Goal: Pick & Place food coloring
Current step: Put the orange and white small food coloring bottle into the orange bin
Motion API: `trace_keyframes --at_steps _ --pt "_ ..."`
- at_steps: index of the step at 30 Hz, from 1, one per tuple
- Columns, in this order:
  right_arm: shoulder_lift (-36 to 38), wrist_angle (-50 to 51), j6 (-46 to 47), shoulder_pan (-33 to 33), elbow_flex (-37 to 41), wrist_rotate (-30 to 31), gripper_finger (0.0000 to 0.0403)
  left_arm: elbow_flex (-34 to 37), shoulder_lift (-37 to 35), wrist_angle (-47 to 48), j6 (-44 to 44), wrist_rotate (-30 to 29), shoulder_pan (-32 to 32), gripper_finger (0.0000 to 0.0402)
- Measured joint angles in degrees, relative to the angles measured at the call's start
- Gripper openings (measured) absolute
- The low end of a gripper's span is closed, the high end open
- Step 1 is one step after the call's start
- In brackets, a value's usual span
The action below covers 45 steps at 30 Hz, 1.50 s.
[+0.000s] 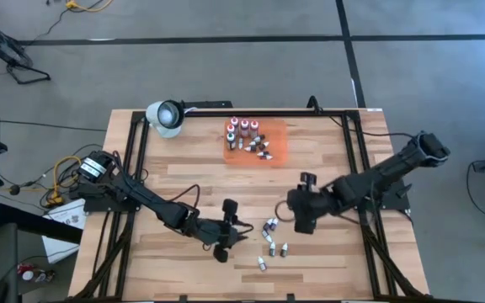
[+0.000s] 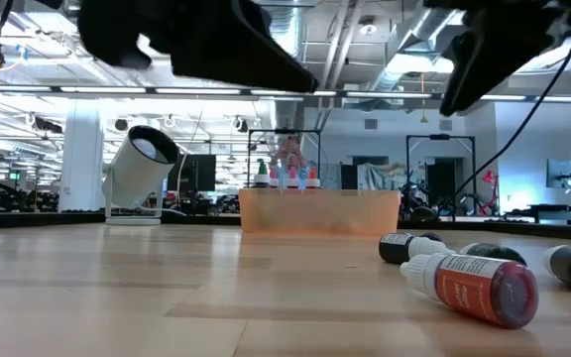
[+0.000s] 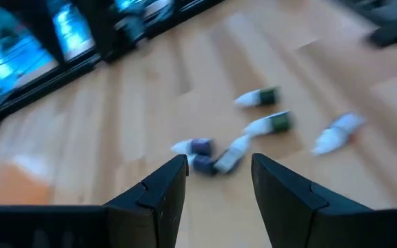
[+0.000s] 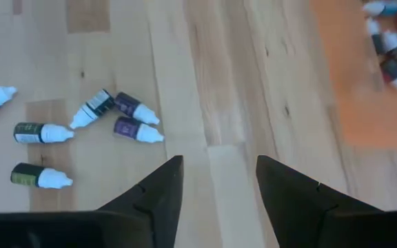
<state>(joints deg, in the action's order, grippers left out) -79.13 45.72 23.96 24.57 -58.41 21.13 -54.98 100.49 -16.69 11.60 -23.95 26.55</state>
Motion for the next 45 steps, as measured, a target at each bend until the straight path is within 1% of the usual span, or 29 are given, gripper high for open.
trace_keyframes --at_steps 4,8,12,16,19,23,28,32,38,45 --pt "0.0 -0.1 3.7 5.1 0.0 6.4 0.0168 0.0 0.0 -2.9 4.3 11.0 -0.2 0.016" --pt "0.0 -0.1 7.5 9.5 0.0 11.9 0.016 0.0 0.0 -5.3 6.3 21.9 -1.0 0.016" --pt "0.0 -0.2 9.9 12.5 0.0 14.5 0.0153 0.0 0.6 -7.8 7.7 27.9 -2.1 0.016" --pt "0.0 -0.4 11.9 14.5 0.0 15.2 0.0146 -0.5 4.9 -12.7 8.9 32.1 -3.1 0.016" --pt "0.0 -0.8 12.9 15.2 0.0 15.3 0.0141 -1.9 9.4 -14.4 8.9 34.4 -4.1 0.016" --pt "0.0 -0.9 13.2 15.6 0.0 15.4 0.0136 -5.6 14.3 -14.4 7.4 34.7 -5.4 0.016" --pt "0.0 -0.7 13.1 15.6 0.0 15.4 0.0138 -11.2 20.3 -14.5 4.9 40.8 -6.2 0.016" --pt "0.0 -0.7 13.1 15.6 0.0 15.4 0.0138 -15.6 23.7 -11.2 4.2 41.8 -6.3 0.016" --pt "0.0 0.2 13.1 15.6 0.0 15.4 0.0138 -20.7 27.2 -6.7 3.6 44.4 -6.3 0.016" --pt "0.0 0.6 13.1 15.5 0.0 15.4 0.0137 -21.9 28.2 -2.9 3.6 44.7 -6.3 0.016"
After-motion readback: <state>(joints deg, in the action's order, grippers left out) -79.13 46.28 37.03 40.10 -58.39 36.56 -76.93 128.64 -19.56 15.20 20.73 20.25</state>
